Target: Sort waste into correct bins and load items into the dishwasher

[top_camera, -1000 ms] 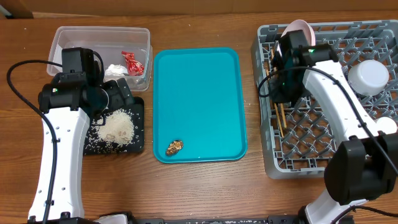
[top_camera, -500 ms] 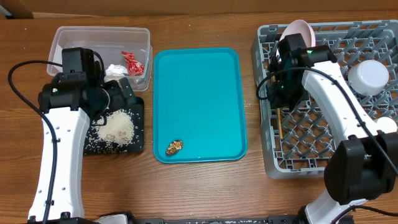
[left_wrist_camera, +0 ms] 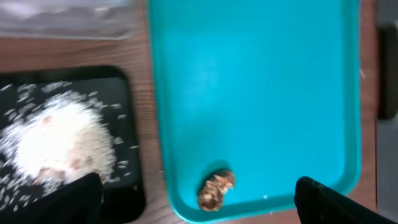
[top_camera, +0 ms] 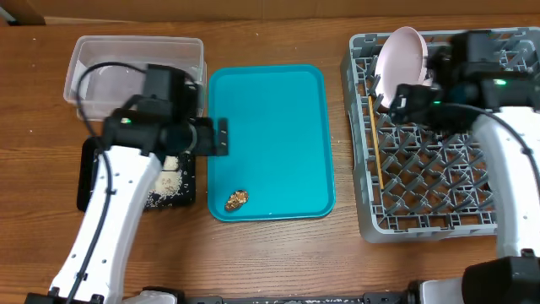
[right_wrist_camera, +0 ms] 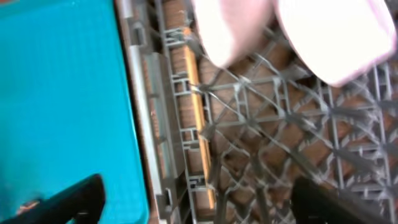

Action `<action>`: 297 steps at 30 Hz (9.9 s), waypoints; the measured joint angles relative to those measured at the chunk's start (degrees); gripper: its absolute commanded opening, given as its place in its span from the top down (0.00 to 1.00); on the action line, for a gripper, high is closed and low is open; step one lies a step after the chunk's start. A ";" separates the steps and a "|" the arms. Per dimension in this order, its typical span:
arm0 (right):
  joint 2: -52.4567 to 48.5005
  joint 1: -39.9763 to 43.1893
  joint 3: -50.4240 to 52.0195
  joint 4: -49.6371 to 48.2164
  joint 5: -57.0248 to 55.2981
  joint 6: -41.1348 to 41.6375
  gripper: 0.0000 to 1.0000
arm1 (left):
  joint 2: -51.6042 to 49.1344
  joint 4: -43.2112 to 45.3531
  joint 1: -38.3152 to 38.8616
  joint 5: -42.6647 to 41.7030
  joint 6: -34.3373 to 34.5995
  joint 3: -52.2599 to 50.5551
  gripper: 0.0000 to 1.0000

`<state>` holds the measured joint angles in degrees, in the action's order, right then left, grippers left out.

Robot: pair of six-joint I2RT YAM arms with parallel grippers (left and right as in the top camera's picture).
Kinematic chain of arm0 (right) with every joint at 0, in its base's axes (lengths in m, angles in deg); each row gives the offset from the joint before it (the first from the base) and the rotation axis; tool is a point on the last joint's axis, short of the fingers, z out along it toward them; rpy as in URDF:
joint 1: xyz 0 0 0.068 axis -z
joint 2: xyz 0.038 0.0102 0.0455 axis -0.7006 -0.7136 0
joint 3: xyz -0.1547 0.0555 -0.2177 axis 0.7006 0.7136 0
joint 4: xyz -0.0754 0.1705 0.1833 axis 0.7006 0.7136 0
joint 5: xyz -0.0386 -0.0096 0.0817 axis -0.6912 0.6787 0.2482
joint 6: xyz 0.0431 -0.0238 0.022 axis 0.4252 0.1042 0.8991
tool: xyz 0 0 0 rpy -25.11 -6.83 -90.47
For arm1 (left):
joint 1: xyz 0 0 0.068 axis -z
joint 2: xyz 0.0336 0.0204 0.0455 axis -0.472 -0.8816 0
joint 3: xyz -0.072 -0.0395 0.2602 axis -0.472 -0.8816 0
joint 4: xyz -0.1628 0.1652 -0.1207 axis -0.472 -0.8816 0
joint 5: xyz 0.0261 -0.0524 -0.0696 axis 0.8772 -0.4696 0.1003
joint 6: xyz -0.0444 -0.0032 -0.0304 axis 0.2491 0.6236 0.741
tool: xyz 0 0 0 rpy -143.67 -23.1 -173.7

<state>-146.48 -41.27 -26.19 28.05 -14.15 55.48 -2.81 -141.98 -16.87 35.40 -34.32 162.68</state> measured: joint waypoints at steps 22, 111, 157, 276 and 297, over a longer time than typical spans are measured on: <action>0.00 14.34 1.81 5.38 8.85 2.14 0.00 | -23.96 -12.24 13.29 0.26 -2.78 -0.02 0.00; 0.00 14.34 1.84 4.81 8.81 2.29 0.00 | -11.89 13.55 -32.74 11.10 9.22 -10.86 0.96; 0.00 -5.86 1.88 -9.92 13.53 -1.64 0.00 | -8.09 5.03 -12.66 -1.75 -2.60 -0.52 0.00; 90.25 -5.86 89.20 -67.34 -2.19 -8.33 0.00 | 50.27 -2.19 -10.95 -2.14 4.72 -25.27 0.00; 90.25 -5.86 89.20 -67.32 -2.19 -8.85 0.00 | 50.27 -2.19 -10.95 -2.14 4.85 -25.27 0.00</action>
<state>-56.23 -47.13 63.00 -39.27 -16.34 46.63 47.46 -144.16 -27.82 33.26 -29.47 137.42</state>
